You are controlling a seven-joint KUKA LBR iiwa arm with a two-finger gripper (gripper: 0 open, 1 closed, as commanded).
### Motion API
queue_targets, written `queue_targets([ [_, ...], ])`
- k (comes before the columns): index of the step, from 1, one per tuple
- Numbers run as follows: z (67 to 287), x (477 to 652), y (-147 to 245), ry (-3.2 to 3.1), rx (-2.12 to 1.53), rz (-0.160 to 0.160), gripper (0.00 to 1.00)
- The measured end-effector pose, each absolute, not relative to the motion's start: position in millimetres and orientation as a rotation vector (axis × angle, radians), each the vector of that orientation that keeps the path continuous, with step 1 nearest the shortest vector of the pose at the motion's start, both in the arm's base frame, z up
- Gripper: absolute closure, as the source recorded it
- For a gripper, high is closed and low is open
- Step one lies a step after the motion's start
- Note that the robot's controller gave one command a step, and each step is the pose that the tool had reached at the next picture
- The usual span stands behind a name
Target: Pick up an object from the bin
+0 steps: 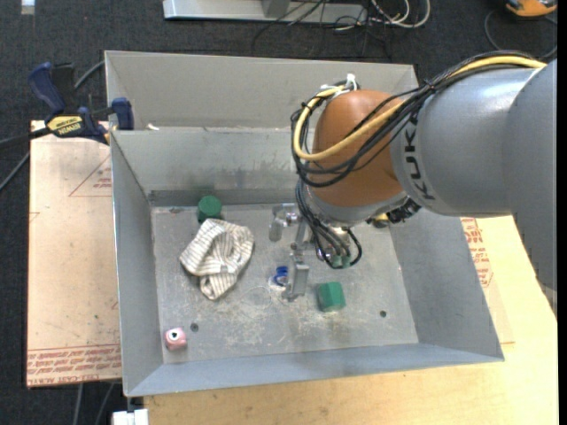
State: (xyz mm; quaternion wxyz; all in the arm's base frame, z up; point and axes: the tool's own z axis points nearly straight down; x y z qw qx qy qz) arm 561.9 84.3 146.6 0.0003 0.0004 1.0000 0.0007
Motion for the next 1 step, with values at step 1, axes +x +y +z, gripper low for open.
queue_targets([
  [1,69.1,564.1,190.4,3.077,-0.654,0.008,0.0],
])
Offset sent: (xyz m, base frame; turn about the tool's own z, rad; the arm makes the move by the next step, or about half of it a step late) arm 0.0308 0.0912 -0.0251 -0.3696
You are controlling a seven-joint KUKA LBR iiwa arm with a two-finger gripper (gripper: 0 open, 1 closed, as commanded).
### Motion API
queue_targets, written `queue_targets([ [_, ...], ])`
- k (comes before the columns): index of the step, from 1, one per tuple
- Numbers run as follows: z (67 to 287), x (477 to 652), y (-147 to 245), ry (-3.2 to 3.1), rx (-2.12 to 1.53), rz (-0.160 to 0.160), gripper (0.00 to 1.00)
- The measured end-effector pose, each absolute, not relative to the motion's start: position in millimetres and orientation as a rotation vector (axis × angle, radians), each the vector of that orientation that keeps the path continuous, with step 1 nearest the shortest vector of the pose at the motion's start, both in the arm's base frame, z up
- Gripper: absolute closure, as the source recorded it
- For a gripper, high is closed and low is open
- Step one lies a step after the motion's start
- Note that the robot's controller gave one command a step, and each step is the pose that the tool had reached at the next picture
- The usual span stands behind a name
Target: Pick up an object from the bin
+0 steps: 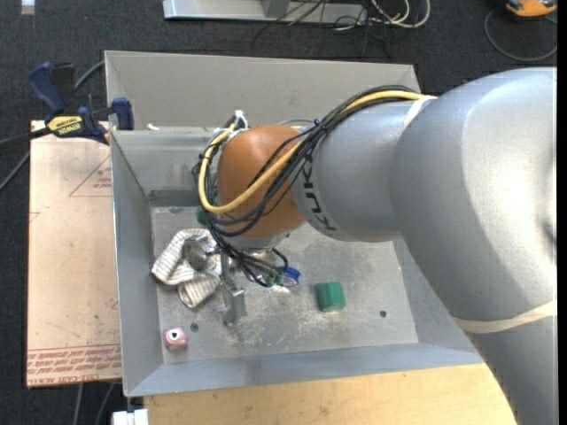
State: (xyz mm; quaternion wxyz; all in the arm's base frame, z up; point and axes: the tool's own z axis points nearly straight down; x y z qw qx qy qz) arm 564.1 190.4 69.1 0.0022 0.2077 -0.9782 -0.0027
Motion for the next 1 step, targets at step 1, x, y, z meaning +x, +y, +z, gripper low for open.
queue_targets([
  [1,121.6,593.3,176.0,-3.093,0.573,-0.005,0.0],
])
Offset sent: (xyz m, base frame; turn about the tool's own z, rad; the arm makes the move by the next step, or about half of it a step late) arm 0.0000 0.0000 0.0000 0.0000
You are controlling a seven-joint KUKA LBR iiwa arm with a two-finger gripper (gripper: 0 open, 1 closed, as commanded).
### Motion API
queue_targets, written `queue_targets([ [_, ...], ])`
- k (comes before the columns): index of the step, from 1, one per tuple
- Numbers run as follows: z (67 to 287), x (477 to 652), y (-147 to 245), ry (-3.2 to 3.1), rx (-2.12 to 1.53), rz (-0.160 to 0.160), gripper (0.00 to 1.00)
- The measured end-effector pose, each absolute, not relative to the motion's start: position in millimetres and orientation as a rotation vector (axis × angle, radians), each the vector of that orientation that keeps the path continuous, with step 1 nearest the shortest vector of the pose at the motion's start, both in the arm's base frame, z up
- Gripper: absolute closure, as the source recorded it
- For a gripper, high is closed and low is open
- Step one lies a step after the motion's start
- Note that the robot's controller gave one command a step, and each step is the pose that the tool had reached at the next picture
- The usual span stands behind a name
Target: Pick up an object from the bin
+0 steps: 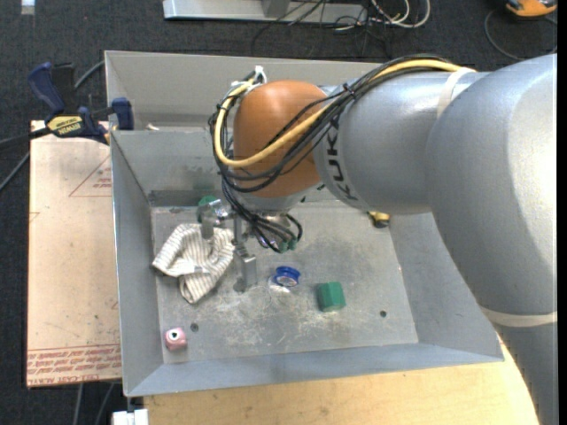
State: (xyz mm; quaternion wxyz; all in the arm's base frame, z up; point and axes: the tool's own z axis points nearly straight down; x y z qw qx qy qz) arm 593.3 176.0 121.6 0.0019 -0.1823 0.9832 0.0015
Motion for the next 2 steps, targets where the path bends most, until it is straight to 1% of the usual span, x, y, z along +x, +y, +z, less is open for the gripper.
queue_targets([
  [1,69.0,564.3,191.3,3.076,-0.651,0.011,0.0],
  [2,70.6,583.1,194.6,2.914,-1.149,0.005,0.0],
])
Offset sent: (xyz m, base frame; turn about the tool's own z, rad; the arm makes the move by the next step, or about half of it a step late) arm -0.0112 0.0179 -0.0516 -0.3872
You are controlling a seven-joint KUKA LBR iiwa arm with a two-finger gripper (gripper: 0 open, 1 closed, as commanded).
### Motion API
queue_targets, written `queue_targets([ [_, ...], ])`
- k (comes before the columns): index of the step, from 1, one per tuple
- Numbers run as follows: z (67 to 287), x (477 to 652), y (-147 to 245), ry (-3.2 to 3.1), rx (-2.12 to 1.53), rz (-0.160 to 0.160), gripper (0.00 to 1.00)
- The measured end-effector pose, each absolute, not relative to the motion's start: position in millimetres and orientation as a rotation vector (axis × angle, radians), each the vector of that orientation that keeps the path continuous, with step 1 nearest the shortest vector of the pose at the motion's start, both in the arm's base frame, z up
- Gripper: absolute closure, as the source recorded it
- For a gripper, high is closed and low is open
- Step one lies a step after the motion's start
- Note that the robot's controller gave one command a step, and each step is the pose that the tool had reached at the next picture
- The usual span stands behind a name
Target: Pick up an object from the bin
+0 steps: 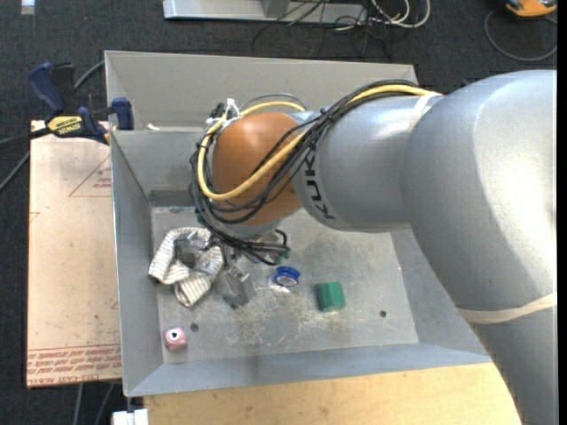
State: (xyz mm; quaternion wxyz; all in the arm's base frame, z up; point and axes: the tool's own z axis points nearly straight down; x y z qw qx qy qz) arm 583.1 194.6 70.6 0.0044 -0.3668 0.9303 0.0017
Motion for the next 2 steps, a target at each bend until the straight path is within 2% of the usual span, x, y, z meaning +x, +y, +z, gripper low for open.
queue_targets([
  [1,70.4,565.9,192.4,3.07,-0.65,0.015,1.0],
  [2,70.4,565.9,192.4,3.071,-0.649,0.015,1.0],
])
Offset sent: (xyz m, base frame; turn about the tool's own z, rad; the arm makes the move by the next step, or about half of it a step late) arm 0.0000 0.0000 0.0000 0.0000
